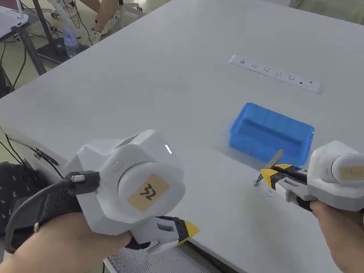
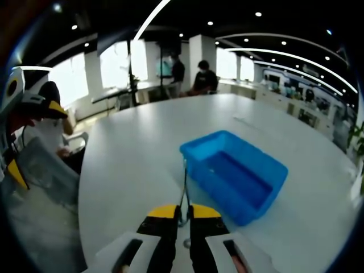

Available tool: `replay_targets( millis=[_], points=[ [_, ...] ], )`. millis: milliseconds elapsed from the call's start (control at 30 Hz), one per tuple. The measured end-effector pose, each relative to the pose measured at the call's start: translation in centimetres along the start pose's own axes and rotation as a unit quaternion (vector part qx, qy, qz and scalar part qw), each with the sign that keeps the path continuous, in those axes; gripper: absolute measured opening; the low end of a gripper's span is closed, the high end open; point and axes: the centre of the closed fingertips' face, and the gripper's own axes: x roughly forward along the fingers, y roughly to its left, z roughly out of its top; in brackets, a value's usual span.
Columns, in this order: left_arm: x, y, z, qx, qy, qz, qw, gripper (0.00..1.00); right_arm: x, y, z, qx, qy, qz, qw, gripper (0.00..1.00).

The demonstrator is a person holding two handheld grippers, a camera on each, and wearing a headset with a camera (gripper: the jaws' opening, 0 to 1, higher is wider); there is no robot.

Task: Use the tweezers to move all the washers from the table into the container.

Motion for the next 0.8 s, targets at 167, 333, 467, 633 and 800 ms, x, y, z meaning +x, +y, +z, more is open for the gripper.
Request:
replay_targets(
  millis=[167,333,467,633,800],
  points=[
    [0.04,-0.19,0.20,-0.002,-0.003,-0.001,1.0000,0.94,-0.26,0.09,-0.27,0.005,-0.005,-0.002,1.0000,0.03],
    [0.09,-0.30,0.20,0.000,-0.003,-0.003,1.0000,0.94,-0.32,0.11,-0.21,0.014,-0.006,-0.004,0.9999,0.02],
    [-0.12,-0.21,0.28,0.004,-0.003,-0.001,1.0000,0.94,-0.18,0.17,-0.09,0.006,0.001,-0.004,1.0000,0.02],
    [-0.25,0.08,0.24,0.004,-0.003,0.001,1.0000,0.93,0.08,-0.08,0.01,0.007,0.007,-0.002,1.0000,0.02],
    [-0.19,0.22,0.18,0.003,-0.003,0.001,1.0000,0.93,-0.25,-0.18,0.40,0.026,0.001,0.003,0.9996,0.02]
  ],
)
